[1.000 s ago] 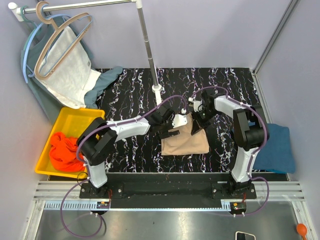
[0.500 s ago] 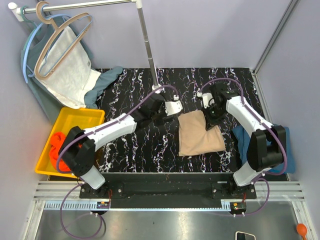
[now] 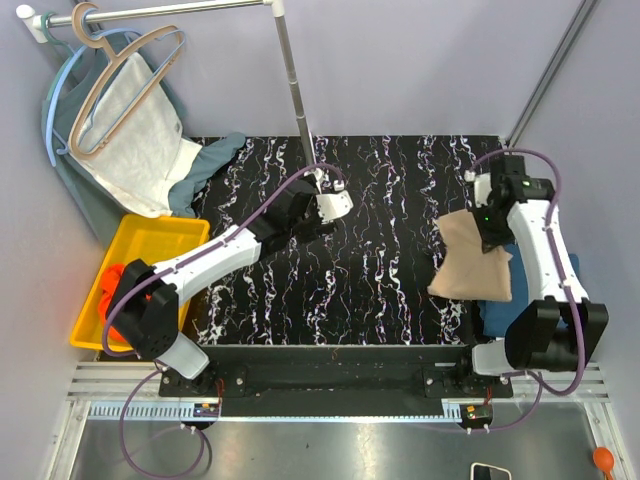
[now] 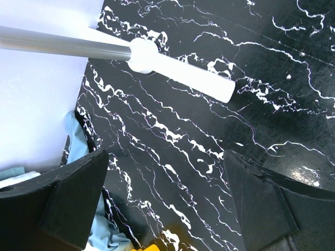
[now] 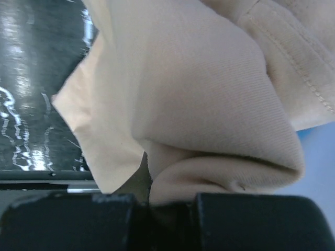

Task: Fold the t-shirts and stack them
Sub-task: Neatly place the folded tshirt to the corner

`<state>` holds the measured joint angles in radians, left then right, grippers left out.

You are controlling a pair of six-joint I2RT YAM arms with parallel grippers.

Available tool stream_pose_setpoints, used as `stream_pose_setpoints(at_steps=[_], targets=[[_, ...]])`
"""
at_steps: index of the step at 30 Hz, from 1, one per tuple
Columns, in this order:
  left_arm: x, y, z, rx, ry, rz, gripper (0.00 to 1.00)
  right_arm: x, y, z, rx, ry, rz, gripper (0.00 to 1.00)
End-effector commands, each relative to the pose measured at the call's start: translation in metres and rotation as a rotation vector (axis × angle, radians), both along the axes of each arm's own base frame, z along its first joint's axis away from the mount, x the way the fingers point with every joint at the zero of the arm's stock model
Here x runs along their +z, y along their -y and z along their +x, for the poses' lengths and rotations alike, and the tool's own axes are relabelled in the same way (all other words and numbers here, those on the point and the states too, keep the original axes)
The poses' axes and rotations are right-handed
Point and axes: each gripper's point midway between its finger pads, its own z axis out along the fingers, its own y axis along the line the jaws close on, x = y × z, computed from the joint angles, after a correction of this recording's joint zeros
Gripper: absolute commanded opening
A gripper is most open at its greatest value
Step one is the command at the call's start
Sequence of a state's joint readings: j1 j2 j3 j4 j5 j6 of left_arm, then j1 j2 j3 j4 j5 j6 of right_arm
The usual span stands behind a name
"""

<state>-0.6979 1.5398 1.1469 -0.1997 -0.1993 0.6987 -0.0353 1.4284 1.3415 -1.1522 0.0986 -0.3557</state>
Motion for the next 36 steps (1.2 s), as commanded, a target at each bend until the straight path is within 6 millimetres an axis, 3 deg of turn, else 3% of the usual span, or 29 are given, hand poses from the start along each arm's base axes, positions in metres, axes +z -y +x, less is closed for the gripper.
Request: stream_pose_setpoints(at_steps=[1, 10, 17, 20, 27, 36], targets=[[0.015, -0.002, 0.005, 0.014, 0.061, -0.036, 0.98, 0.046, 0.035, -0.024, -0.013, 0.048, -0.107, 0.00], [0.002, -0.002, 0.005, 0.007, 0.049, -0.016, 0.98, 0.069, 0.094, -0.079, -0.103, -0.022, -0.266, 0.00], [0.002, -0.001, 0.006, -0.003, 0.054, -0.012, 0.98, 0.064, 0.132, -0.102, -0.180, -0.104, -0.393, 0.00], [0.000, 0.001, 0.003, -0.012, 0.044, -0.024, 0.98, 0.052, 0.147, -0.100, -0.195, -0.126, -0.466, 0.00], [-0.006, 0.001, 0.002, -0.015, 0.033, -0.022, 0.98, 0.001, 0.156, -0.086, -0.201, -0.211, -0.456, 0.00], [-0.018, 0.001, 0.000, -0.013, 0.009, -0.018, 0.98, -0.027, 0.182, -0.068, -0.230, -0.266, -0.567, 0.00]])
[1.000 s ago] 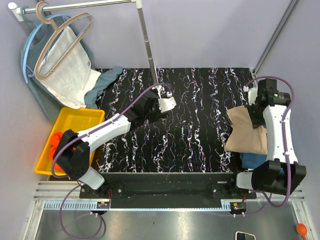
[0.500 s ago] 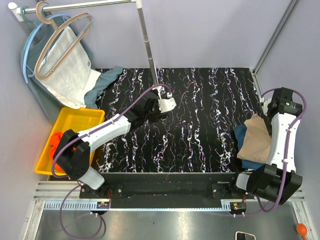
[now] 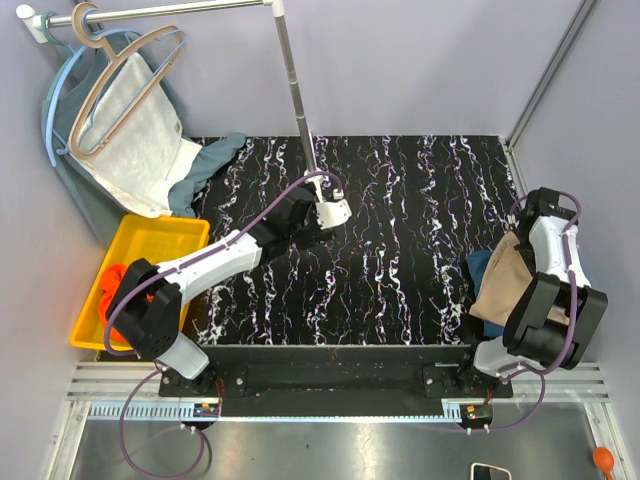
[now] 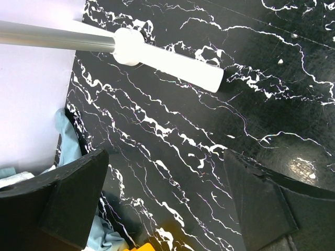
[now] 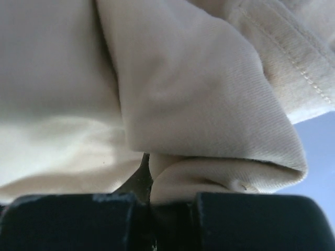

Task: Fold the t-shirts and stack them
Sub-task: Neatly place the folded tshirt to the corner

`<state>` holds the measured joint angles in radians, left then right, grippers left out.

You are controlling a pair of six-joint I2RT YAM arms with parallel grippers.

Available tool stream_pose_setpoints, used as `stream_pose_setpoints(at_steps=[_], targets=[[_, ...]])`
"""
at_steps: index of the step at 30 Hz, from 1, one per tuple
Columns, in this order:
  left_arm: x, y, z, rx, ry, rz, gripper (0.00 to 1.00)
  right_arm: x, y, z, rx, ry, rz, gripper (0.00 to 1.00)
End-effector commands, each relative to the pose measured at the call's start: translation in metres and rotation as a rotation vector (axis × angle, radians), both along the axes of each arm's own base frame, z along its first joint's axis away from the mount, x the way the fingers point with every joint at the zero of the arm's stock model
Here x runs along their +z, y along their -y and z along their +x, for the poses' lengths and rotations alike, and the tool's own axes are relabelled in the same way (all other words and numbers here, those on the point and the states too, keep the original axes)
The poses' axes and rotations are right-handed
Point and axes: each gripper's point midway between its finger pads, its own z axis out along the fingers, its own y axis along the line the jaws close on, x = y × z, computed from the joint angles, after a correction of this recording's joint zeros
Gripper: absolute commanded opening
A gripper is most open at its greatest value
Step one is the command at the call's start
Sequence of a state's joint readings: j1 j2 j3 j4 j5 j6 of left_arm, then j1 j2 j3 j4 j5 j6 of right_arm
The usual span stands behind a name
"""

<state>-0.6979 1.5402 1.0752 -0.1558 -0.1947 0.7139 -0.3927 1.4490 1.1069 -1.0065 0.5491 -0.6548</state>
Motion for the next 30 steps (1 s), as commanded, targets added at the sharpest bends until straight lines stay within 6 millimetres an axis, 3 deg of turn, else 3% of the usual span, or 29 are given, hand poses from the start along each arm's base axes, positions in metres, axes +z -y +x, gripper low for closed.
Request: stream_pose_setpoints(at_steps=[1, 6, 7, 9, 13, 20, 23, 26, 29, 30], targets=[[0.005, 0.005, 0.006, -0.002, 0.028, -0.046, 0.98, 0.004, 0.025, 0.015, -0.012, 0.023, -0.137, 0.02], [-0.002, 0.006, 0.004, -0.005, 0.015, -0.039, 0.98, 0.007, 0.032, 0.022, -0.017, 0.055, -0.189, 0.34], [-0.003, 0.006, 0.004, -0.005, 0.014, -0.040, 0.98, 0.010, 0.034, 0.023, -0.021, 0.063, -0.205, 0.48], [-0.004, 0.006, 0.004, -0.003, 0.011, -0.044, 0.98, 0.016, 0.038, 0.025, -0.023, 0.084, -0.235, 0.53], [-0.005, 0.007, 0.004, -0.001, 0.009, -0.050, 0.98, 0.035, 0.042, 0.030, -0.024, 0.149, -0.278, 0.79], [-0.007, 0.008, 0.006, 0.004, 0.006, -0.053, 0.98, 0.091, 0.044, 0.041, -0.032, 0.332, -0.338, 0.89], [-0.005, 0.008, 0.007, 0.009, 0.012, -0.057, 0.98, 0.105, 0.040, 0.041, -0.026, 0.384, -0.329, 0.92], [0.001, 0.005, 0.008, 0.022, 0.029, -0.063, 0.98, 0.104, 0.031, 0.039, -0.011, 0.418, -0.273, 0.94], [0.018, 0.001, 0.006, 0.037, 0.056, -0.092, 0.98, 0.097, 0.009, 0.045, 0.023, 0.490, -0.136, 0.95], [0.023, -0.001, 0.005, 0.043, 0.058, -0.101, 0.98, 0.090, -0.006, 0.055, 0.051, 0.543, -0.033, 0.96]])
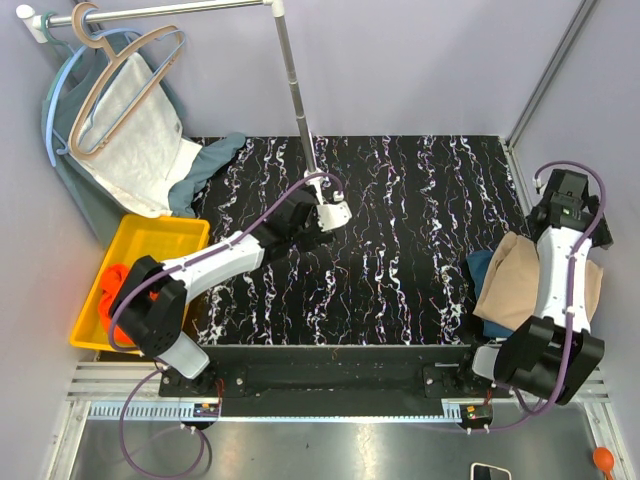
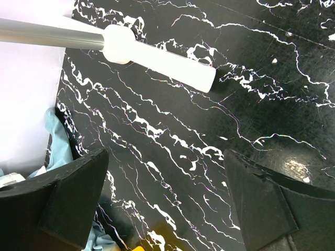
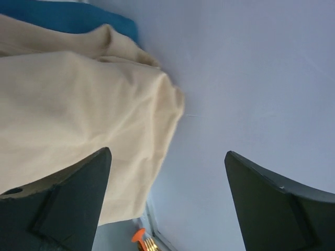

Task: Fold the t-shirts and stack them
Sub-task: Neatly place the folded tshirt to the corner

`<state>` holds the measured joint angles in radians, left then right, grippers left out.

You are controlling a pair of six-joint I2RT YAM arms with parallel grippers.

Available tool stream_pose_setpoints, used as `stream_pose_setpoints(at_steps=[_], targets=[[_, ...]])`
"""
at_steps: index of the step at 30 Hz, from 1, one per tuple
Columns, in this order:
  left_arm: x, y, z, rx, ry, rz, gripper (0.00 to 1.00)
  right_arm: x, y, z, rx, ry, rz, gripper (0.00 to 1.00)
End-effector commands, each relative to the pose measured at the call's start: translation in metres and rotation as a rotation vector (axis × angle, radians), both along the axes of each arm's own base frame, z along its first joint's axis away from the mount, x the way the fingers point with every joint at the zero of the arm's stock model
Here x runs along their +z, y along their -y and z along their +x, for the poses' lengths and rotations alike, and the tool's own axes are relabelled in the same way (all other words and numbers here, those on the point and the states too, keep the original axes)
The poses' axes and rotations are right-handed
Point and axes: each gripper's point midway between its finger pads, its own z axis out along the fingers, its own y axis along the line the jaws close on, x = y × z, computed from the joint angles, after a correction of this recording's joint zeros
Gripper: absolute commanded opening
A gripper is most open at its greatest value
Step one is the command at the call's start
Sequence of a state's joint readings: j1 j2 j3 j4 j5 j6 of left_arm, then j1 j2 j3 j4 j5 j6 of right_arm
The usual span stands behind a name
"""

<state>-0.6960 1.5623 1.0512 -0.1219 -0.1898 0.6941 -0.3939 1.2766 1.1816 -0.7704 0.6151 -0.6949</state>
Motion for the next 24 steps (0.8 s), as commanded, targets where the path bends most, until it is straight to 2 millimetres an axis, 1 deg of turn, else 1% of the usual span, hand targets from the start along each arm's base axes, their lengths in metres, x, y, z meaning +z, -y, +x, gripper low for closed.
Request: stream_pose_setpoints(at_steps=[1, 2, 3, 4, 5, 6, 7, 8, 9, 10, 11, 12, 14, 15, 16, 17, 18, 19, 20, 21, 22, 23, 24], targets=[[0.047, -0.005, 0.006, 0.055, 0.087, -0.119, 0.98, -0.001, -0.043, 0.018, 0.130, 0.163, 0.241, 0.97], [0.062, -0.009, 0.004, 0.070, 0.104, -0.150, 0.99, 0.002, -0.053, 0.021, 0.155, 0.197, 0.286, 0.97], [0.068, -0.013, 0.002, 0.087, 0.101, -0.170, 0.99, 0.000, -0.072, 0.030, 0.195, 0.256, 0.390, 0.98], [0.083, -0.015, 0.004, 0.120, 0.096, -0.236, 0.99, 0.002, -0.082, 0.034, 0.219, 0.286, 0.440, 0.99], [0.090, -0.020, -0.002, 0.134, 0.066, -0.255, 0.99, 0.009, -0.099, 0.042, 0.270, 0.337, 0.519, 1.00], [0.095, -0.023, -0.004, 0.172, 0.036, -0.307, 0.99, 0.013, -0.109, 0.046, 0.262, 0.382, 0.576, 1.00], [0.110, -0.022, -0.005, 0.180, 0.028, -0.349, 0.99, 0.022, -0.117, 0.052, 0.285, 0.418, 0.613, 1.00], [0.111, -0.027, -0.012, 0.197, -0.008, -0.355, 0.99, 0.024, -0.133, 0.057, 0.304, 0.448, 0.704, 1.00], [0.114, -0.028, -0.015, 0.229, -0.030, -0.394, 0.99, 0.028, -0.140, 0.061, 0.321, 0.462, 0.743, 1.00], [0.123, -0.031, -0.015, 0.251, -0.025, -0.410, 0.99, 0.035, -0.147, 0.066, 0.339, 0.480, 0.777, 1.00], [0.122, -0.036, -0.019, 0.275, -0.041, -0.402, 0.99, 0.036, -0.161, 0.071, 0.362, 0.485, 0.860, 1.00], [0.125, -0.039, -0.020, 0.299, -0.043, -0.413, 0.99, 0.038, -0.170, 0.075, 0.386, 0.486, 0.895, 1.00], [0.130, -0.053, -0.020, 0.353, -0.007, -0.399, 0.99, 0.046, -0.185, 0.087, 0.415, 0.504, 0.952, 1.00], [0.131, -0.058, -0.019, 0.370, 0.006, -0.394, 0.99, 0.048, -0.191, 0.091, 0.428, 0.505, 0.963, 1.00], [0.128, -0.065, -0.020, 0.392, 0.015, -0.379, 0.99, 0.053, -0.206, 0.097, 0.471, 0.502, 0.970, 1.00], [0.129, -0.071, -0.021, 0.404, 0.024, -0.376, 0.99, 0.056, -0.210, 0.103, 0.474, 0.516, 0.966, 1.00], [0.129, -0.082, -0.018, 0.432, 0.032, -0.373, 0.99, 0.058, -0.218, 0.106, 0.493, 0.516, 0.972, 1.00], [0.129, -0.091, -0.018, 0.451, 0.036, -0.375, 0.99, 0.065, -0.235, 0.111, 0.546, 0.520, 0.980, 1.00], [0.129, -0.098, -0.017, 0.464, 0.044, -0.375, 0.99, 0.066, -0.241, 0.114, 0.544, 0.521, 0.989, 1.00], [0.129, -0.112, -0.013, 0.499, 0.053, -0.383, 0.99, 0.067, -0.248, 0.116, 0.557, 0.516, 0.996, 1.00], [0.128, -0.118, -0.015, 0.507, 0.057, -0.390, 0.99, 0.071, -0.259, 0.118, 0.581, 0.512, 1.006, 1.00], [0.129, -0.121, -0.013, 0.514, 0.067, -0.402, 0.99, 0.067, -0.265, 0.122, 0.571, 0.495, 1.028, 1.00], [0.126, -0.127, -0.013, 0.533, 0.063, -0.411, 0.99, 0.067, -0.269, 0.123, 0.570, 0.490, 1.039, 1.00]])
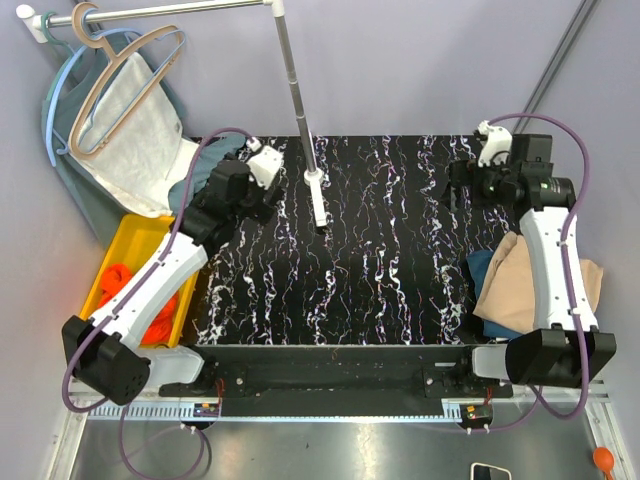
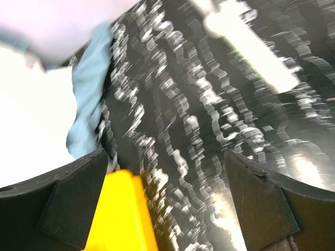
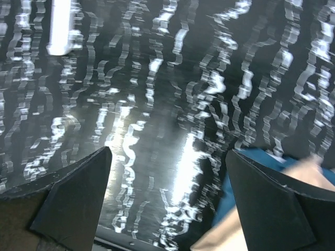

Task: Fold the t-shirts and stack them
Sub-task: Neatly place the folded tshirt to the corner

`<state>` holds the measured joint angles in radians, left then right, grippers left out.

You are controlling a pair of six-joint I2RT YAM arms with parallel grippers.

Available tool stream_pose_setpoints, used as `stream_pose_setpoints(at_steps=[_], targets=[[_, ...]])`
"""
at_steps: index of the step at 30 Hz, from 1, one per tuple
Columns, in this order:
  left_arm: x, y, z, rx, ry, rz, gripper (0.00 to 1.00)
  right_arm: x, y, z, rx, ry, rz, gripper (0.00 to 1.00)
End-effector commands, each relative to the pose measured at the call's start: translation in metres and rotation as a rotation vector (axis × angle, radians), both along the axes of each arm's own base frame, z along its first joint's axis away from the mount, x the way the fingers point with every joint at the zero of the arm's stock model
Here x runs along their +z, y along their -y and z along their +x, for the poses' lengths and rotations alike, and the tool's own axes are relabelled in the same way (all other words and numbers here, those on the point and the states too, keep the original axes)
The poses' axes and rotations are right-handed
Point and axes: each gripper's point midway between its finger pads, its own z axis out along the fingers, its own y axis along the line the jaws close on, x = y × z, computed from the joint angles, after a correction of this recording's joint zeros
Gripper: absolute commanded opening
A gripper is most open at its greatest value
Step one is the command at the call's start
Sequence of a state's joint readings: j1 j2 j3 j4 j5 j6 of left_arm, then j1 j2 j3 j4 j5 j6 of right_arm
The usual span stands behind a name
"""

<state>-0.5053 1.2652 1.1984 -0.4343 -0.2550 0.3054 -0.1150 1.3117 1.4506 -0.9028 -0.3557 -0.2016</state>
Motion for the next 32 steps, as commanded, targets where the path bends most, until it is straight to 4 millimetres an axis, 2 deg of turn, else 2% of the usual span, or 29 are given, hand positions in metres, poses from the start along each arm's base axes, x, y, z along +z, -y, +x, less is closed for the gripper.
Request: stream_pose_setpoints(at_steps=[1, 5, 8, 13, 20, 32], targets=[[0.013, -0.028, -0.001, 0.097, 0.053, -0.060, 0.99, 0.026, -0.034, 0.018, 0.041, 0.051, 0.088, 1.00], [0.017, -0.036, -0.002, 0.139, 0.050, -0.154, 0.99, 0.020, -0.044, 0.021, 0.064, 0.031, 0.080, 1.00], [0.024, -0.042, -0.003, 0.160, 0.069, -0.173, 0.99, 0.016, -0.041, 0.021, 0.060, 0.026, 0.062, 1.00], [0.030, -0.038, -0.004, 0.150, 0.073, -0.207, 0.99, 0.014, -0.040, 0.022, 0.057, 0.022, 0.058, 1.00], [0.017, -0.042, -0.008, 0.158, 0.064, -0.198, 0.99, 0.007, -0.038, 0.018, 0.056, 0.016, 0.043, 0.99], [0.012, -0.042, -0.010, 0.147, 0.046, -0.199, 0.99, 0.003, -0.039, 0.012, 0.077, 0.015, 0.041, 1.00]])
